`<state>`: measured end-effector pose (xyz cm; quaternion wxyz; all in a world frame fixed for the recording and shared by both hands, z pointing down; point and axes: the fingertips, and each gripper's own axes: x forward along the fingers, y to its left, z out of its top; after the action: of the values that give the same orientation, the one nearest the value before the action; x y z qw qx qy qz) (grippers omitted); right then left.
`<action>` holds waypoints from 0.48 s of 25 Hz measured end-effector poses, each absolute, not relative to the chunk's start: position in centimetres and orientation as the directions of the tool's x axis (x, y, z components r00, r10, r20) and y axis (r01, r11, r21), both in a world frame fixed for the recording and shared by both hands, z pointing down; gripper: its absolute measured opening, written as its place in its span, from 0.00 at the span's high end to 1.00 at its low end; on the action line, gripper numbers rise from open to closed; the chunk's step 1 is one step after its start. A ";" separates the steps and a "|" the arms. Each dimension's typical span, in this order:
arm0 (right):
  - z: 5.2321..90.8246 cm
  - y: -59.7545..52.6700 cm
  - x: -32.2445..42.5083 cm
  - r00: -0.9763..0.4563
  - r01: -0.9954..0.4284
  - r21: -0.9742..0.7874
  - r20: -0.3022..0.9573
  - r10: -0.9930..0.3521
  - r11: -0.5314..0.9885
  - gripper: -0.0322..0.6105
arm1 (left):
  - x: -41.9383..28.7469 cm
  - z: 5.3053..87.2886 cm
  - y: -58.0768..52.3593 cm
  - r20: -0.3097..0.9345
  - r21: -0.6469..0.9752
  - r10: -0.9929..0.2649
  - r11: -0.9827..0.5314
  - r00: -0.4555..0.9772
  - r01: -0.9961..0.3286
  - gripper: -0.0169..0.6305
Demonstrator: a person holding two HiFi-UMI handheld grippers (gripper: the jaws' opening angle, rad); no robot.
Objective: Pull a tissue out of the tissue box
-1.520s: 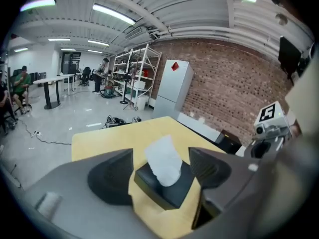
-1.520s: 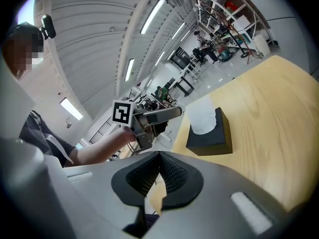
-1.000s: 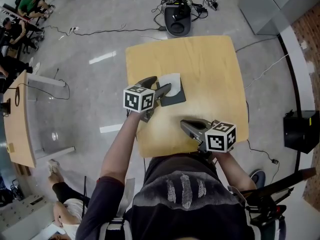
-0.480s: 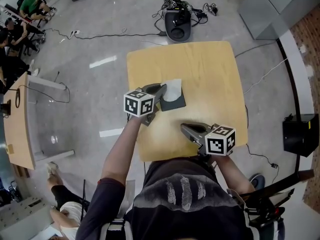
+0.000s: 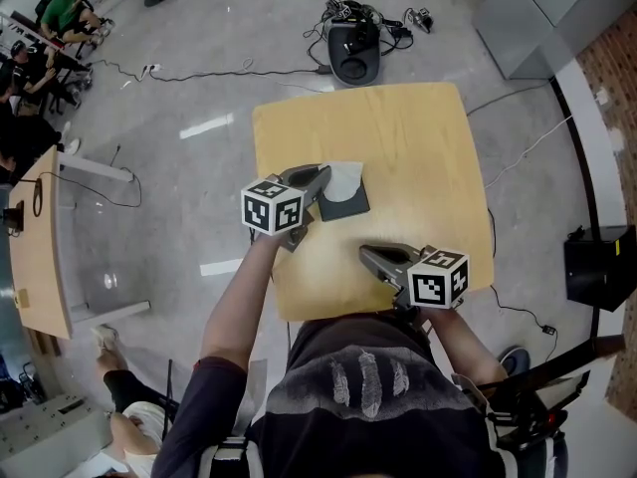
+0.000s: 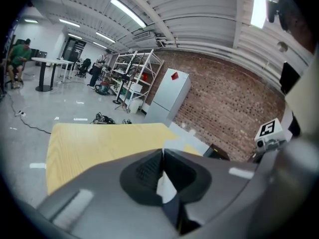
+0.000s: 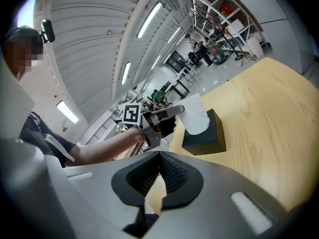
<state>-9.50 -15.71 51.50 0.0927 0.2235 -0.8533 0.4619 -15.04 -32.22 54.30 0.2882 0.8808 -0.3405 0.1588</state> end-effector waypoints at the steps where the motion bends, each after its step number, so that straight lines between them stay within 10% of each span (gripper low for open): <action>1: 51.5 -15.7 -9.5 -0.883 -0.467 -0.747 0.364 -0.296 0.474 0.95 | -14.9 54.1 -32.2 0.475 0.392 -0.509 -0.608 0.718 -0.690 0.97; 12: 51.4 -15.7 -9.3 -0.886 -0.459 -0.748 0.350 -0.303 0.479 0.95 | -14.8 50.9 -32.9 0.421 0.373 -0.544 -0.626 0.726 -0.685 0.97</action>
<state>-9.32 -15.69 51.42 0.0851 0.2226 -0.8558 0.4592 -14.80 -32.95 50.91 0.2611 0.8914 -0.3449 0.1349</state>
